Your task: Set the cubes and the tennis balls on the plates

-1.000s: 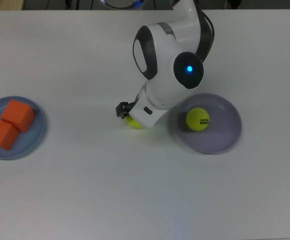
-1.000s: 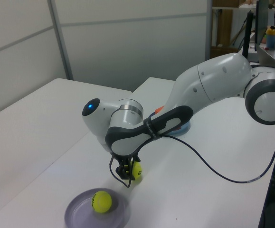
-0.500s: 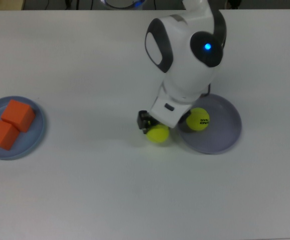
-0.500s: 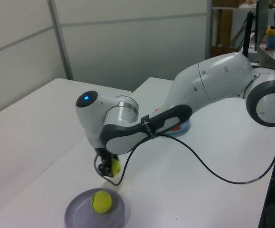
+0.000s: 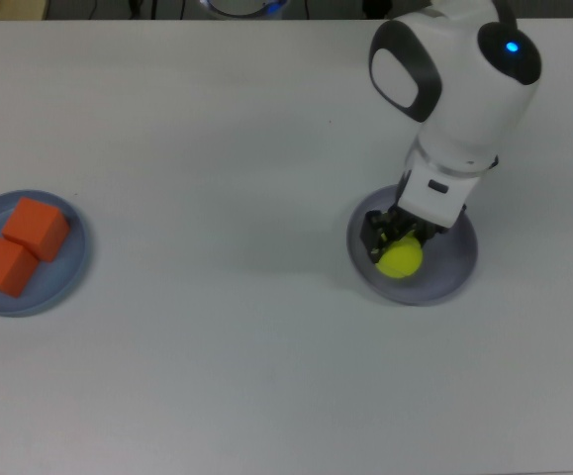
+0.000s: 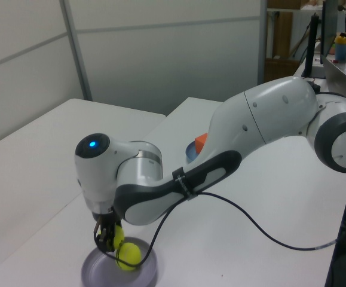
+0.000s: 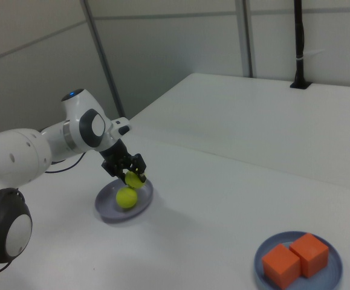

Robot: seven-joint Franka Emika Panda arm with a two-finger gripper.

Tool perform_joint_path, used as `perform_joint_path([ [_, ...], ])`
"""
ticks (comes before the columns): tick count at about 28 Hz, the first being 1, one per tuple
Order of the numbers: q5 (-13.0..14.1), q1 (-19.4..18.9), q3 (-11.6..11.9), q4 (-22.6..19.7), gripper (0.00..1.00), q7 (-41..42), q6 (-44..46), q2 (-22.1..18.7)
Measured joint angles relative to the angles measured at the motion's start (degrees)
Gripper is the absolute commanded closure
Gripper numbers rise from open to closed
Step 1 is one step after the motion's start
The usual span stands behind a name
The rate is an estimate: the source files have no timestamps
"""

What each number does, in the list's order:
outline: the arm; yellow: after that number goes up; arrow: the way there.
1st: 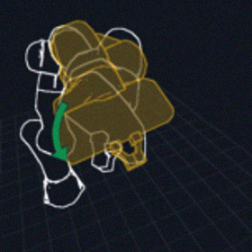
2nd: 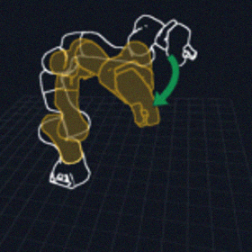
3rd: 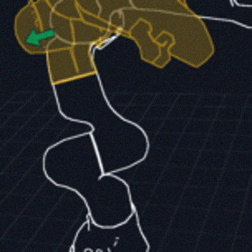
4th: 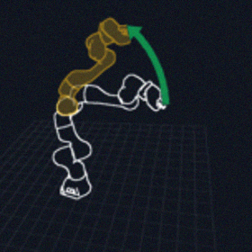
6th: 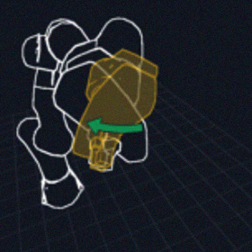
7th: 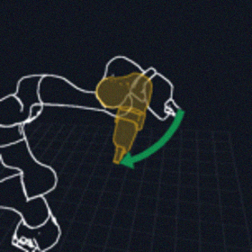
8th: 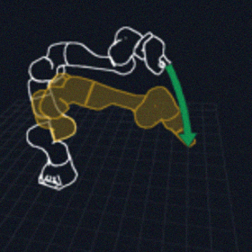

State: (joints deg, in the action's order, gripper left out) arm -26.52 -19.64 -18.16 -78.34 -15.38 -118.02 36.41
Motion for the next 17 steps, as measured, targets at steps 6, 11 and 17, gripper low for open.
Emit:
perform_joint_path([
  [6,0.0,-0.8,0.0,0.0,0.0,-2.6,0.0,0.0],
  [11,0.0,-0.7,0.1,0.3,0.0,-3.2,0.0,-0.2],
  [17,1.0,-0.4,0.2,0.9,0.0,-3.5,0.0,-2.1],
])
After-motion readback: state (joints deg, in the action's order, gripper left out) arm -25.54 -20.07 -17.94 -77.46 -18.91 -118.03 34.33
